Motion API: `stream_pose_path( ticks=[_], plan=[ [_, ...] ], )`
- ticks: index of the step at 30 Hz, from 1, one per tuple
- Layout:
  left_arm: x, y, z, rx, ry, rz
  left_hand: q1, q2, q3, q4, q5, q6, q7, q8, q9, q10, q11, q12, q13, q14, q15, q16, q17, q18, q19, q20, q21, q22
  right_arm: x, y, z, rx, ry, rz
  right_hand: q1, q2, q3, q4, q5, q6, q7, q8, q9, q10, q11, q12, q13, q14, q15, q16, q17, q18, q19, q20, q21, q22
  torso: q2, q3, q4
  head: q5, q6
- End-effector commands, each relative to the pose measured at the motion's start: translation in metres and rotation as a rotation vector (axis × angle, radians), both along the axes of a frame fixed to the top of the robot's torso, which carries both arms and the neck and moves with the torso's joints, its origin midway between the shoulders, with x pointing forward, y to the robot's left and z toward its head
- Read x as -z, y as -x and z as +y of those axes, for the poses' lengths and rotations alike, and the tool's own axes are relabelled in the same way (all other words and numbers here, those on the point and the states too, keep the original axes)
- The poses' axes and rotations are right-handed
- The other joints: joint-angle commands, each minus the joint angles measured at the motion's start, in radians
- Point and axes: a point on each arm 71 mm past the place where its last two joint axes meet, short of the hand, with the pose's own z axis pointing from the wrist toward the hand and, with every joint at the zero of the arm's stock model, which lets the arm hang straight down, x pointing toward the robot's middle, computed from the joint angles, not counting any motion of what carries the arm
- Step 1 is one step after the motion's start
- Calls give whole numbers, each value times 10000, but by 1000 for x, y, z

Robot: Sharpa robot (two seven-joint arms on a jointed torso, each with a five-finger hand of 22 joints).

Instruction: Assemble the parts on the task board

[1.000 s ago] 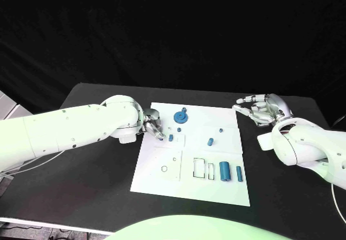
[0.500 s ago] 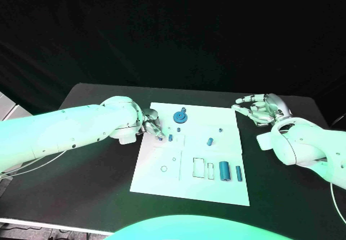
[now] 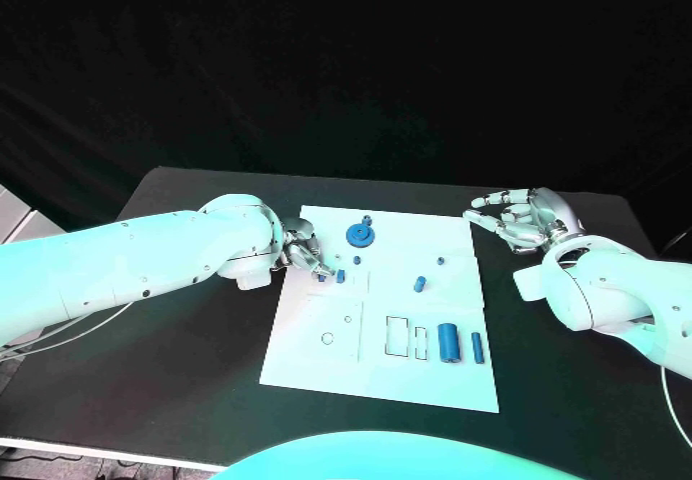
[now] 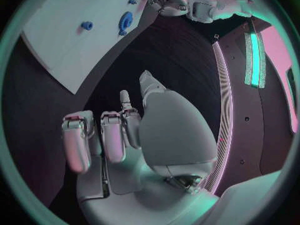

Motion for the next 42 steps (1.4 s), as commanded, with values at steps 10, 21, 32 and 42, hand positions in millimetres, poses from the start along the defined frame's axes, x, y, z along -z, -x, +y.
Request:
stream_pose_path(
  ticks=[10, 21, 32, 42],
  plan=[
    [-1, -2, 5, -301, 198, -143, -170, 32, -371, 177, -134, 18, 76, -8, -2, -41, 35, -65, 7, 1027, -48, 10, 2529, -127, 118, -65, -58, 1434, 0, 1, 1, -164, 18, -90, -48, 38, -47, 10, 39, -83, -14, 59, 12, -82, 3, -56, 1474, 713, 1, -51, 1378, -135, 1031, -38, 16, 2617, -3, 4, 1, -21, 1],
    [-17, -6, 5, -749, 1126, -777, -320, 144, -892, 175, -232, -262, 167, -66, 10, -455, 109, -547, -631, 974, -6, -85, 2352, -70, -48, -32, -202, 1226, 0, 0, 0, -130, 31, -93, -72, 38, -68, 22, 38, -96, -13, 61, 12, -100, 4, -80, 1455, 711, 1, -58, 1366, -131, 1023, -38, 2, 2608, -5, 11, 4, -53, 24],
    [-35, -12, -18, 392, 4200, -2938, 2626, 44, -1427, -15, -177, -3532, 1507, -1334, -1163, -5843, 1451, -5032, -5353, -4205, 1250, -5984, -4986, 1346, -5842, 1099, -6592, -5638, 0, 0, -3, -78, 51, -98, -80, 41, -77, 24, 39, -101, -13, 64, 13, -92, 4, -70, 1462, 711, 1, -59, 1366, -129, 1020, -38, -4, 2605, 12, 13, -5, -142, 93],
    [-25, -5, -41, 2894, 3531, -5452, 4263, -144, -1479, -130, -186, -3547, 1377, -1174, -2425, -6608, 1642, -6083, -6989, -4467, 1397, -5407, -5487, 1353, -5532, 1215, -7019, -5869, 0, 1, -4, -75, 50, -94, -75, 46, -79, 20, 41, -100, -15, 69, 15, -92, 3, -69, 1462, 709, 0, -63, 1359, -132, 1025, -39, 5, 2610, 1, 9, 3, -252, 142]
  ],
)
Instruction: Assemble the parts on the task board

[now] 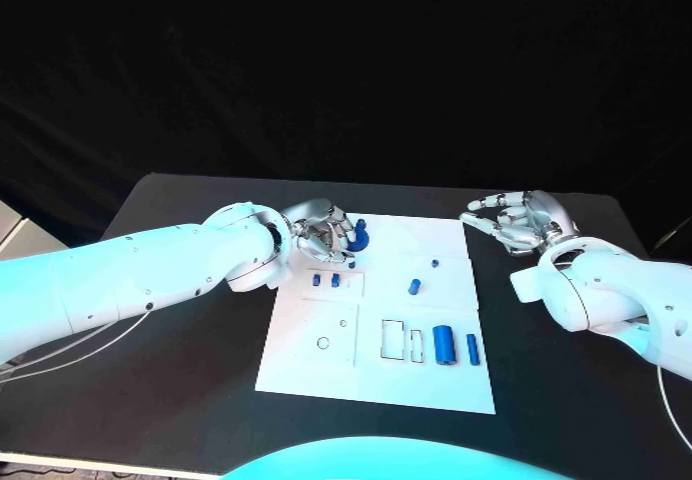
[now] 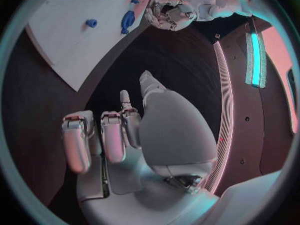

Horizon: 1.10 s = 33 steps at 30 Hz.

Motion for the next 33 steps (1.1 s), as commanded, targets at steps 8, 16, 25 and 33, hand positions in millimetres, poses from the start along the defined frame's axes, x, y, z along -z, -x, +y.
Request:
stream_pose_path(
  ticks=[8, 16, 25, 33],
  plan=[
    [7, 6, -22, 1890, -1579, -2080, 379, 34, -267, 111, 24, 655, -260, -111, -1013, 11, 24, -242, -887, 117, 80, 1033, -295, 127, 138, 22, 529, 502, -1, 1, 2, -210, 2, -89, -63, 34, -52, -8, 41, -64, 23, 69, 9, -92, 3, -17, 1462, 709, 1, -63, 1363, -131, 1025, -39, 5, 2606, 3, -10, 1, -41, 30],
    [17, 5, -26, 2101, -2867, -1906, 547, -52, 80, 143, 30, 1672, -472, -439, -1658, 691, -111, -396, -1597, 1070, -46, 2488, 441, 19, 641, -71, 1677, 1607, 0, 1, 3, -227, -3, -82, -50, 41, -52, -16, 42, -63, 21, 75, 11, -86, 2, -9, 1467, 716, 0, -52, 1390, -136, 1034, -39, 22, 2616, 2, -7, 2, -38, 19],
    [18, 3, -28, 1949, -3308, -2124, 607, -48, 369, 96, 37, 2014, -481, -617, -1846, 1033, -157, -557, -1899, 1637, -90, 3128, 979, -150, 1280, -100, 2586, 2546, 0, 1, 4, -246, -6, -66, -50, 41, -52, -16, 42, -63, 21, 75, 11, -86, 2, -9, 1467, 716, 0, -52, 1390, -136, 1034, -39, 22, 2616, 5, -10, -5, -43, 26],
    [15, 0, -29, 1798, -3275, -2327, 629, -44, 536, 74, 32, 2114, -436, -702, -1910, 1102, -111, -688, -2040, 1757, -56, 3295, 1061, -198, 1429, -89, 2852, 2820, 1, 1, 5, -266, -10, -48, -50, 41, -52, -16, 42, -63, 21, 75, 11, -86, 2, -9, 1467, 716, 0, -52, 1390, -136, 1034, -39, 22, 2616, 8, 1, -6, -47, 13]
  ],
)
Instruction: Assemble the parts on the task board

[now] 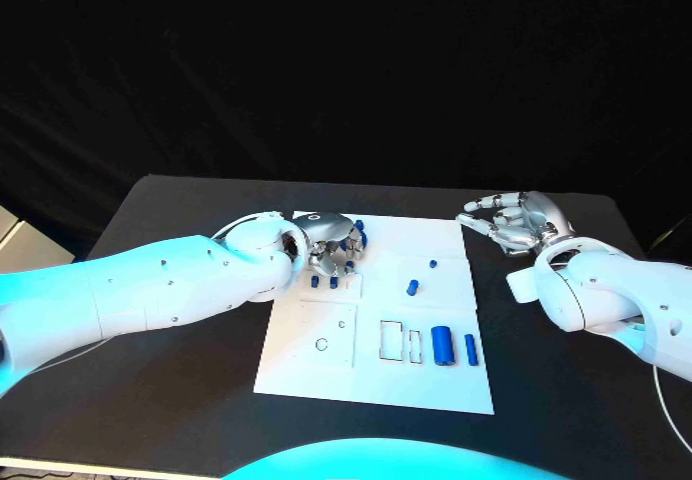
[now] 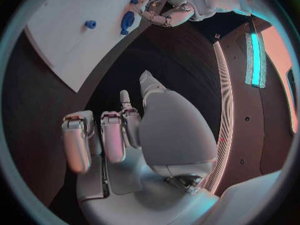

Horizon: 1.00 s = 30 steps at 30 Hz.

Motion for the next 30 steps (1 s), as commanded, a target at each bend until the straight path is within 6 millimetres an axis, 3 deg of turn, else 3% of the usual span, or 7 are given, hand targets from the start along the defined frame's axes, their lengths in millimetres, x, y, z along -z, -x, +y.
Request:
stream_pose_path(
  ticks=[1, 30],
  plan=[
    [-1, -1, -2, -25, -189, -197, 97, 12, 65, 4, 30, 70, 24, -78, -23, 74, 15, -60, -26, 86, 18, 60, 21, -204, 104, 3, 90, 61, 0, 0, 3, -226, 4, -57, -51, 42, -53, -15, 42, -63, 21, 35, 14, -86, 2, -9, 1467, 716, 0, -52, 1385, -137, 1034, -39, 22, 2620, 3, 9, -2, 0, -15],
    [5, -3, -5, -52, -707, 359, 244, 171, 735, -336, -24, 499, 55, -262, -138, 591, -77, -290, -345, 407, -56, 486, 247, -276, 311, -32, 686, 680, 1, 1, 5, -283, -11, -15, -25, 68, -58, -29, 42, -65, 18, 56, 21, -74, -2, 5, 1474, 720, -4, -48, 1397, -138, 1037, -42, 26, 2623, -7, 5, 8, 20, -55]
  ],
)
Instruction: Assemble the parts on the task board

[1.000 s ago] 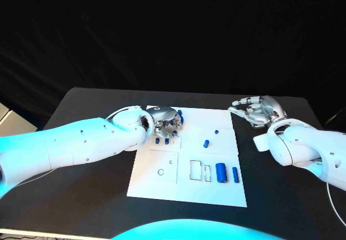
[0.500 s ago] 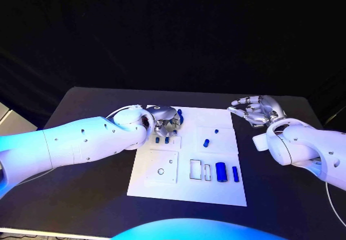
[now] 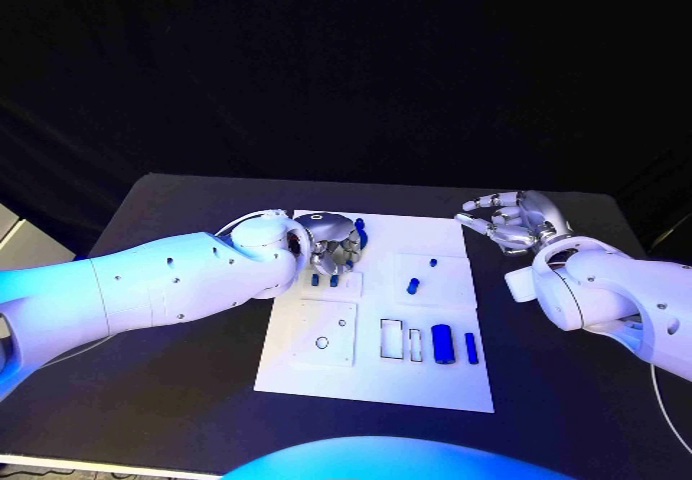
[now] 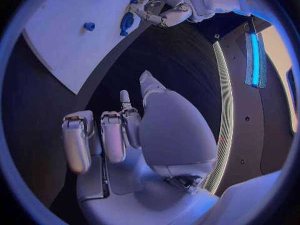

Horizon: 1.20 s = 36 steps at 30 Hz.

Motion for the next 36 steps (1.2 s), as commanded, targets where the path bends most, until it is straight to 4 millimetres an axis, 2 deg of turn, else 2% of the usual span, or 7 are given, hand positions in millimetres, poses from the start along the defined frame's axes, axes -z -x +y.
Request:
stream_pose_path(
  ticks=[1, 10, 15, 18, 23, 36],
  plan=[
    [1, 0, -2, 103, -130, 90, 51, -19, 86, -9, -30, 38, 11, -91, -27, 123, 7, -74, -44, 149, 1, 83, 91, -121, 52, -51, 74, 47, 0, 1, 2, -235, 2, -52, -26, 68, -58, -29, 42, -65, 18, 56, 12, -74, -2, 5, 1474, 720, -4, -48, 1401, -138, 1037, -42, 26, 2617, 5, 1, 6, 10, -2],
    [2, -1, -4, 129, -125, 99, 11, 10, 255, -134, -42, 116, -7, -194, -56, 357, -63, -187, -146, 347, -51, 221, 227, -165, 220, -90, 298, 291, 0, 1, 3, -252, -6, -52, -26, 70, -59, -28, 42, -65, 18, 58, 12, -76, -2, 2, 1471, 717, -4, -55, 1388, -138, 1037, -43, 27, 2617, -1, 2, -2, -1, 8],
    [2, -1, -4, 134, -118, 92, 293, 222, 738, -669, -167, 445, 60, -275, -19, 1160, -313, -261, -214, 1012, -280, 519, 1019, -297, 793, -306, 899, 916, 0, 1, 3, -249, -6, -56, -35, 85, -62, -21, 41, -66, 18, 63, 14, -73, -2, 5, 1473, 720, -5, -50, 1398, -137, 1036, -43, 24, 2615, 3, -3, 0, -19, 6],
    [1, -2, -4, 118, -60, 19, 347, 286, 1005, -1019, -217, 622, 69, -360, -6, 1447, -365, -372, -228, 1203, -350, 552, 1156, -361, 1026, -381, 1186, 1205, 0, 1, 3, -245, -6, -58, -35, 85, -62, -21, 41, -66, 18, 63, 14, -73, -2, 5, 1473, 720, -5, -50, 1398, -137, 1036, -43, 24, 2615, 2, -5, 1, -21, 4],
    [-1, -2, -4, 110, 122, -192, 221, 333, 1232, -1391, -288, 864, 41, -473, 15, 1735, -422, -426, -145, 1381, -416, 585, 1305, -417, 1226, -427, 1454, 1484, 0, 1, 2, -242, -7, -65, -35, 85, -62, -21, 41, -66, 18, 63, 14, -73, -2, 5, 1473, 720, -5, -50, 1398, -137, 1036, -43, 24, 2615, -2, -6, 7, -25, 4],
    [-12, 0, -3, 137, 1051, -520, 14, 335, 1319, -1513, -318, 978, 62, -558, 30, 1834, -413, -538, -111, 1444, -419, 586, 1332, -439, 1288, -426, 1540, 1578, -1, 1, 3, -256, -11, -80, -46, 98, -66, -14, 41, -68, 17, 67, 15, -76, -2, 0, 1468, 718, -5, -57, 1386, -137, 1036, -44, 24, 2615, -10, -5, 12, -9, 55]
  ],
)
